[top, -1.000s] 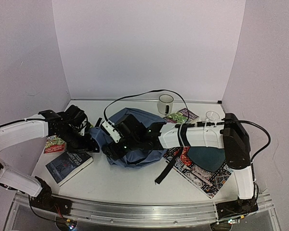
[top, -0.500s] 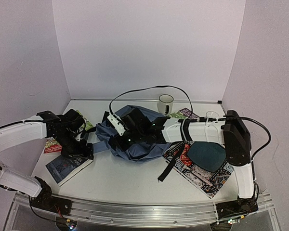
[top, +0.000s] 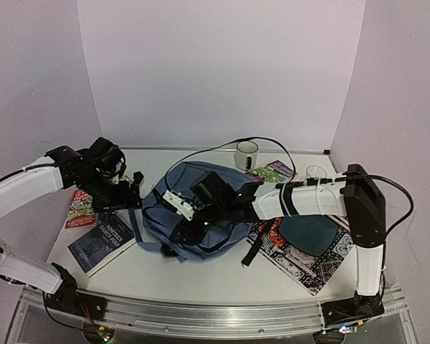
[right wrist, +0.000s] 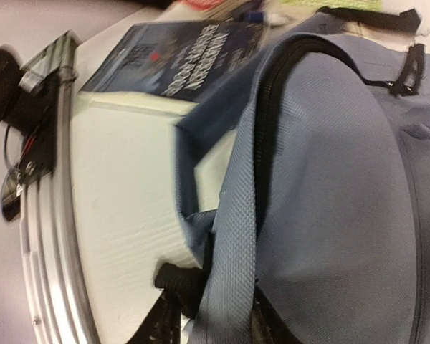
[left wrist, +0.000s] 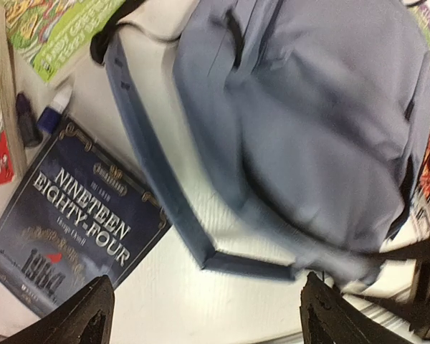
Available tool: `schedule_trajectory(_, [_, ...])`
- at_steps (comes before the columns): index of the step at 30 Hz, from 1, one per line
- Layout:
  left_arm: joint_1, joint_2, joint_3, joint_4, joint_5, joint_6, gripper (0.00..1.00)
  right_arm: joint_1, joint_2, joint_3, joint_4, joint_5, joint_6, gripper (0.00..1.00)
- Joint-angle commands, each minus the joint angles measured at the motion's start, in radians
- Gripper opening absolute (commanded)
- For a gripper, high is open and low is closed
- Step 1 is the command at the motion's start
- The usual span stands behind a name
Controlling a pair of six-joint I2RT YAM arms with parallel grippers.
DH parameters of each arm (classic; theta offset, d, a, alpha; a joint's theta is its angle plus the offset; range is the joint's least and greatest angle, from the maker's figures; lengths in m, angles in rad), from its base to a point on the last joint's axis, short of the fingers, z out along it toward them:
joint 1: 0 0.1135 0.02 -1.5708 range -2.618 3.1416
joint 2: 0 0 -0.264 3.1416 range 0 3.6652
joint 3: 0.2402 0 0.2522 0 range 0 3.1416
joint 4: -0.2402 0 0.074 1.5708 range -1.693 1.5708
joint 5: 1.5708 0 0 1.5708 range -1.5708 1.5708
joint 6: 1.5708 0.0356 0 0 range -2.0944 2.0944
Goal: Pack the student bag
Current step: Adjust the student bag at the center of the board, then pick up the student bag from the center of the board.
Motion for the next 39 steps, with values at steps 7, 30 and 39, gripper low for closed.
schedule_trajectory(7, [0.001,0.242,0.212,0.17,0.033,0.011,0.87,-0.141,-0.31,-0.135,-0.064,0.121,0.17,0.58])
schedule_trajectory(30, [-0.111,0.647,0.488,0.304,0.144,0.116,0.85,-0.434,-0.142,-0.254,-0.121,0.33,0.617,0.84])
schedule_trajectory(39, [-0.132,0.706,0.548,0.337,0.148,0.152,0.84,-0.435,-0.037,-0.184,-0.084,0.223,0.56,0.63])
